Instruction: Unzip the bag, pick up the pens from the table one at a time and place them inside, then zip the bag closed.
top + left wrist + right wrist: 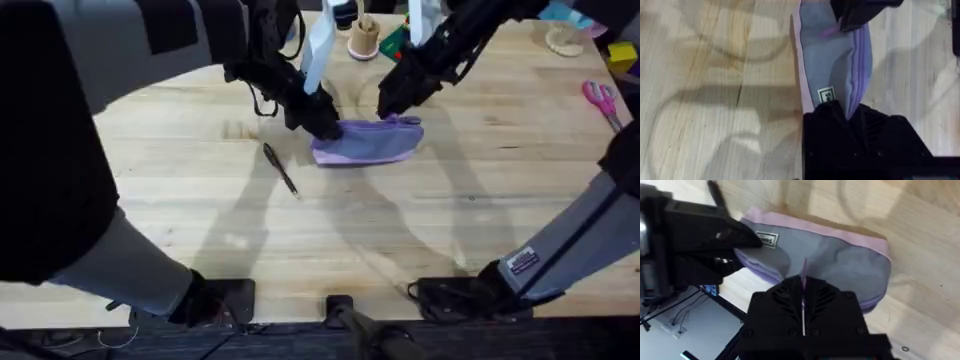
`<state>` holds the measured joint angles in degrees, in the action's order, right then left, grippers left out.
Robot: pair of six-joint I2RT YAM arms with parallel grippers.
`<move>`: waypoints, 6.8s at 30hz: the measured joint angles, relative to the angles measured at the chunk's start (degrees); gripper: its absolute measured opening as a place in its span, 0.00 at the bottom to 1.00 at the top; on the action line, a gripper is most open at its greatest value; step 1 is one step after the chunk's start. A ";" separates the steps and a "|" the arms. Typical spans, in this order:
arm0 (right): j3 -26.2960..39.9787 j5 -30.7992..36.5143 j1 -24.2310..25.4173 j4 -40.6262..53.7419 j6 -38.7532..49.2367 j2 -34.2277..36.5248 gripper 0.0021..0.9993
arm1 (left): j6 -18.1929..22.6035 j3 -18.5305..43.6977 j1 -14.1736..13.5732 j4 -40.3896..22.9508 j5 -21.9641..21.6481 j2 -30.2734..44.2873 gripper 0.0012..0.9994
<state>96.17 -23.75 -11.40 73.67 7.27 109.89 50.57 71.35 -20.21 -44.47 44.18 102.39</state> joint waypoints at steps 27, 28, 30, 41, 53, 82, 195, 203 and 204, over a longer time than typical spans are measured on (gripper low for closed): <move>4.93 -6.28 -4.31 1.95 0.50 0.01 0.03 | 0.01 0.00 0.33 0.09 0.34 0.00 0.04; 4.93 -6.28 -5.10 1.79 0.50 0.00 0.03 | 0.00 0.00 0.33 0.07 0.31 -0.02 0.04; 4.93 -6.29 -6.55 1.56 0.48 0.00 0.03 | 0.00 0.00 0.33 0.06 0.17 0.00 0.04; 4.93 -7.26 -9.90 -2.42 -1.38 0.02 0.03 | 0.00 0.00 0.44 0.13 0.15 0.00 0.04; 4.93 -7.59 -12.70 -4.68 -3.08 0.87 0.03 | 0.17 -0.04 0.70 -0.24 -0.68 -0.02 0.04; 10.68 0.66 4.39 6.95 -0.73 -5.52 1.00 | 0.04 -0.04 0.52 0.15 0.20 0.00 0.24; -4.06 9.09 -9.79 -3.27 68.99 1.99 0.34 | -0.17 4.13 16.06 -5.88 4.26 -15.02 1.00; -4.08 9.11 -9.79 -4.26 69.02 1.99 0.99 | -0.17 4.13 16.06 -5.88 4.26 -15.02 1.00; -4.08 9.11 -9.81 -4.26 69.02 1.99 0.99 | -0.17 4.13 16.06 -5.88 4.26 -15.01 0.99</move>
<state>92.09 -14.63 -21.21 69.41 76.29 111.87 50.39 75.48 -4.14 -50.35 48.45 87.38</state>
